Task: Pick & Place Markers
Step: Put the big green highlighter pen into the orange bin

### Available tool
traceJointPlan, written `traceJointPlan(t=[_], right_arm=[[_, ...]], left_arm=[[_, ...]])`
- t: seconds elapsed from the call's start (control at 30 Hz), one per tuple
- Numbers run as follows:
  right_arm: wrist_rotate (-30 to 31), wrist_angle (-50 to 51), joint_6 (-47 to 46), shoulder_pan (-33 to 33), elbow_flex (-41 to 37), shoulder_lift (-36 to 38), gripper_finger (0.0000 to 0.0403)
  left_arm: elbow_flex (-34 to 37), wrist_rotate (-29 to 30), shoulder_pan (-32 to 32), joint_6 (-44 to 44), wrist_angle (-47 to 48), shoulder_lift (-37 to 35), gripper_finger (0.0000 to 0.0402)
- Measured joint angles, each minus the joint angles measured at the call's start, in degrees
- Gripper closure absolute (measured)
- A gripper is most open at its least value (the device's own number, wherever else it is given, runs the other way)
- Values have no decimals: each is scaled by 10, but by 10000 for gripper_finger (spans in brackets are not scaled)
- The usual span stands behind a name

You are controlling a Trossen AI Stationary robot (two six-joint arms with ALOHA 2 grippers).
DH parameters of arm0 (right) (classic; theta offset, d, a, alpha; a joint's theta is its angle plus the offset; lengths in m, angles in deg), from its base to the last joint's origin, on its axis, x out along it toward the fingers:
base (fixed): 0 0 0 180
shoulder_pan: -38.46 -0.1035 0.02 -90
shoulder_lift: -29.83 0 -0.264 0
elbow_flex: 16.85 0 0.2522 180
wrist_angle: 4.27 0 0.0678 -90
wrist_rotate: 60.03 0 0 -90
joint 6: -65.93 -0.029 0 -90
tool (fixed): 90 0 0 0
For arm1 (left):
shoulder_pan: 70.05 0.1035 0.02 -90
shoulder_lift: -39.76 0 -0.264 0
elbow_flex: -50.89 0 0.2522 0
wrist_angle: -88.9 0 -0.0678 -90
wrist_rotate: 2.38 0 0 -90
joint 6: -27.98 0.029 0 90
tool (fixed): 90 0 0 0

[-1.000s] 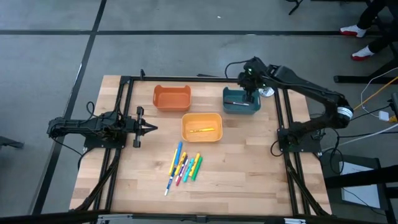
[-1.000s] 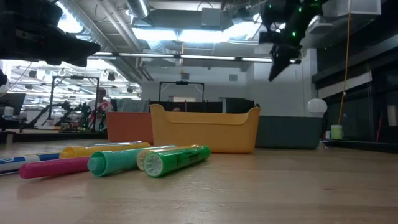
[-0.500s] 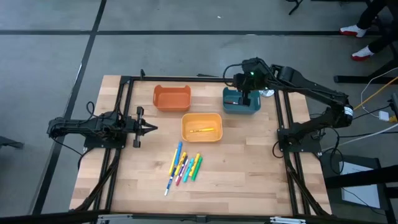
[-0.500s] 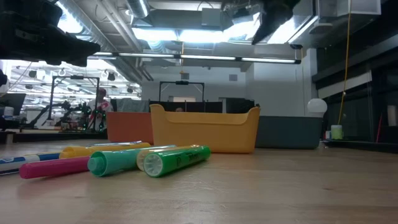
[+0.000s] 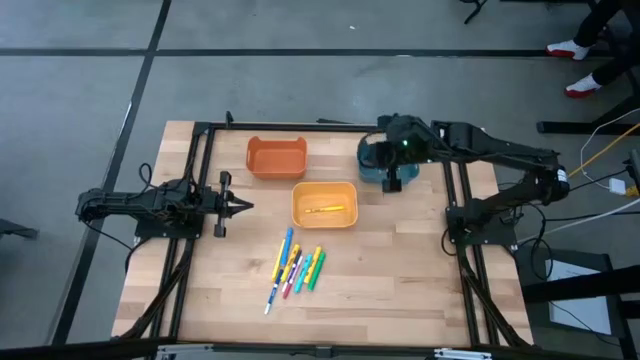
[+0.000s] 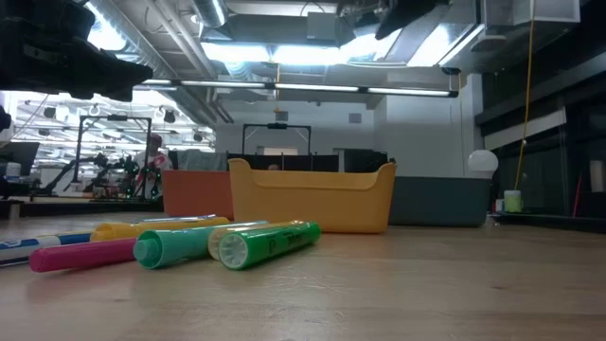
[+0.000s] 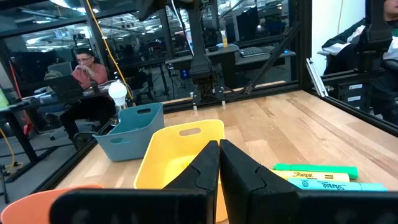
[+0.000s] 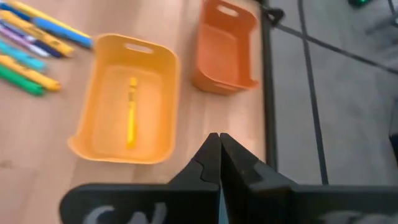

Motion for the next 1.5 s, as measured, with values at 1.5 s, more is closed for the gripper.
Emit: traceJointPlan(t=[1.5], right_arm=[[-41, -120, 6, -299, 0, -94, 403]], left_arm=[[0, 0, 0, 0, 0, 0, 391]])
